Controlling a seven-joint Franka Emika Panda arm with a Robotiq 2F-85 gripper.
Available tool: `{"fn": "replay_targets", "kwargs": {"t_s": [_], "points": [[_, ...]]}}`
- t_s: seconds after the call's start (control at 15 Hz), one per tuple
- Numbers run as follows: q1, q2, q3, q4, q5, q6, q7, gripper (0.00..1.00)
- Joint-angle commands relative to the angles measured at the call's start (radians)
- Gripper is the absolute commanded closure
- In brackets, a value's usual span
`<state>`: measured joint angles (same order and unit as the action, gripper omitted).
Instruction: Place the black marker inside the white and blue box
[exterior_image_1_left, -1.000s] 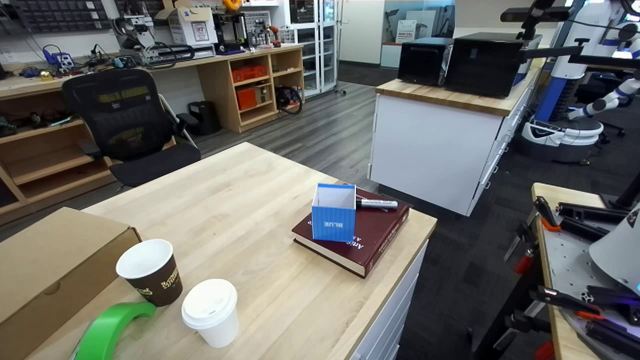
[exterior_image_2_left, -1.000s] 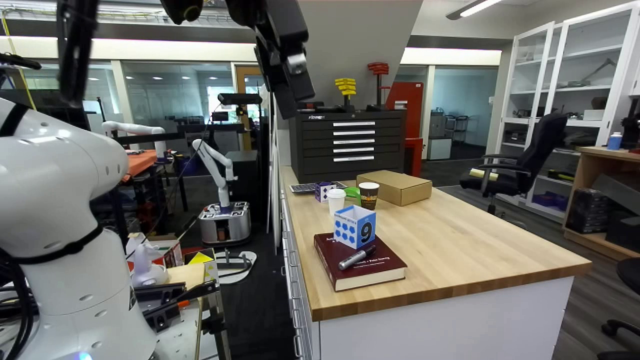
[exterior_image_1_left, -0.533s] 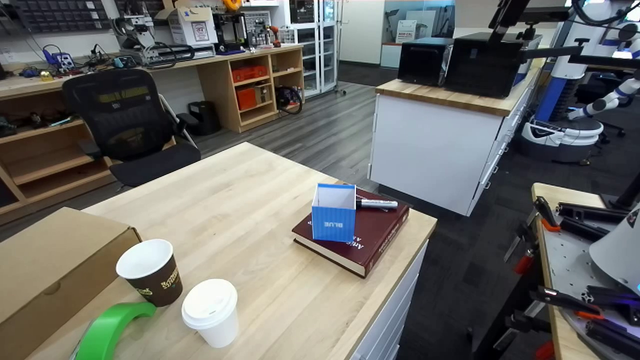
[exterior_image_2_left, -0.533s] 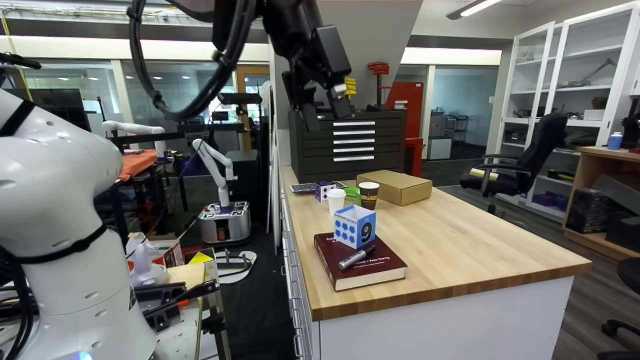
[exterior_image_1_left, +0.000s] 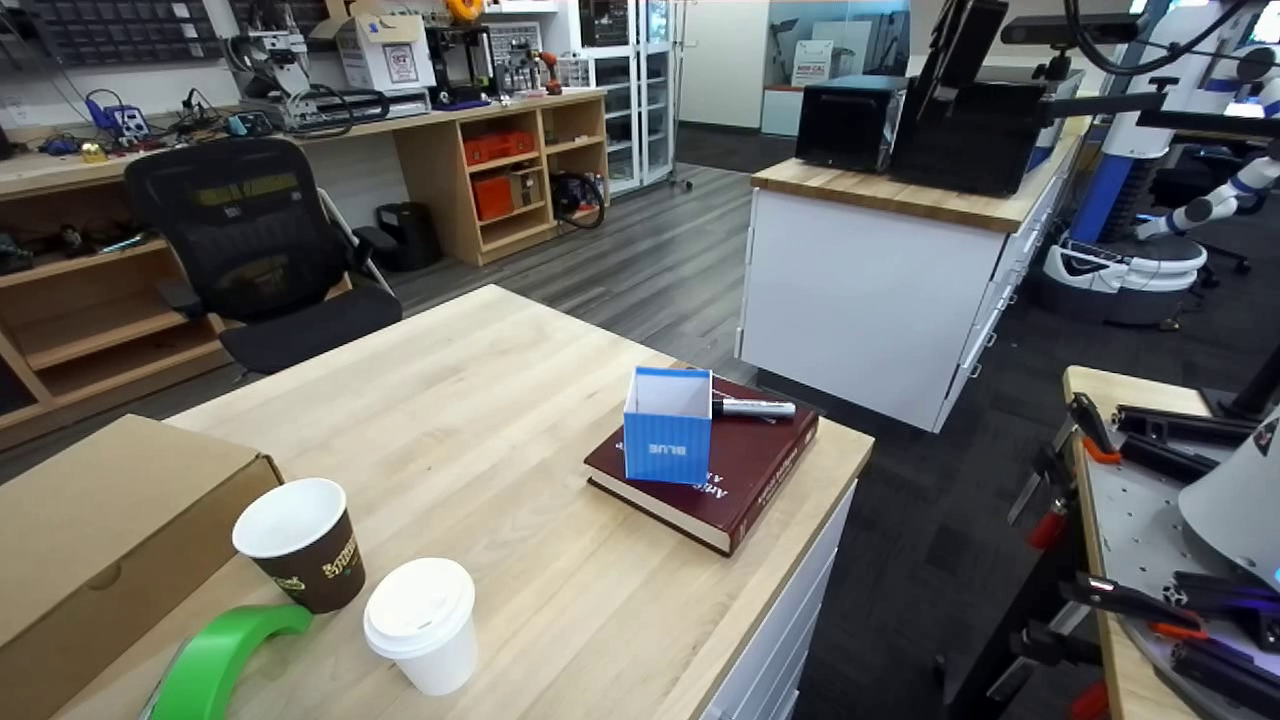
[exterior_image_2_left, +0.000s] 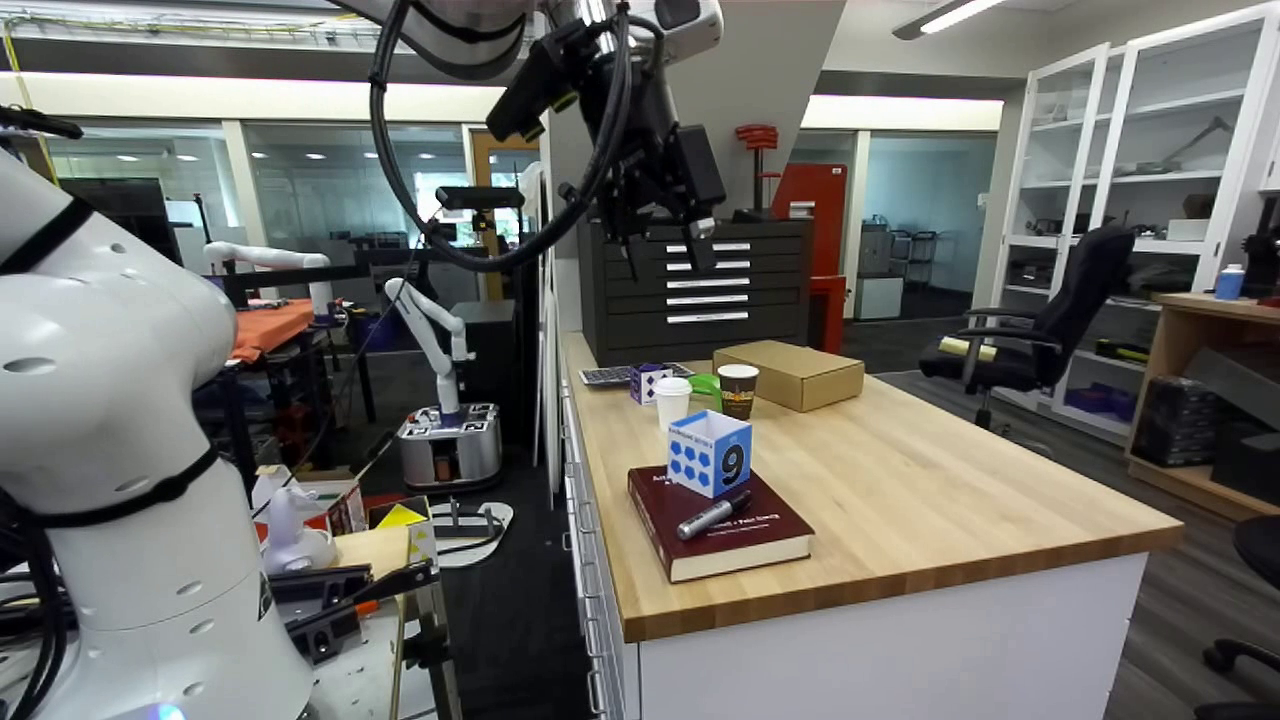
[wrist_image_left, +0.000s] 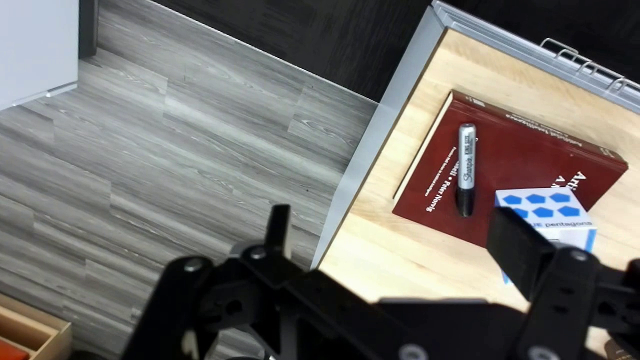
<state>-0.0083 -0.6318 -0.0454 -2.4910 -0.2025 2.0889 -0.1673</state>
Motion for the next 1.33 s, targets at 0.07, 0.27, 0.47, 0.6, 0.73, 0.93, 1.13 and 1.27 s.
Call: {"fn": "replay_targets", "kwargs": {"t_s": [0.07,0.27,0.47,0.6,0.73,0.93,1.13,1.27], "points": [[0.029,0.057,0.026,0.023,0.056,0.014,0.024,0.00],[0.044,0.073,0.042,0.016,0.080,0.015,0.021,0.00],[0.060,0.080,0.062,0.006,0.095,0.011,0.023,0.00],[0.068,0.082,0.074,0.000,0.097,0.006,0.025,0.00],[0.071,0.093,0.079,0.005,0.097,-0.013,0.022,0.00],[0.067,0.094,0.076,0.005,0.082,0.000,0.006,0.00],[0.067,0.095,0.076,0.005,0.082,0.000,0.006,0.00],[0.067,0.095,0.076,0.005,0.082,0.000,0.006,0.00]]}}
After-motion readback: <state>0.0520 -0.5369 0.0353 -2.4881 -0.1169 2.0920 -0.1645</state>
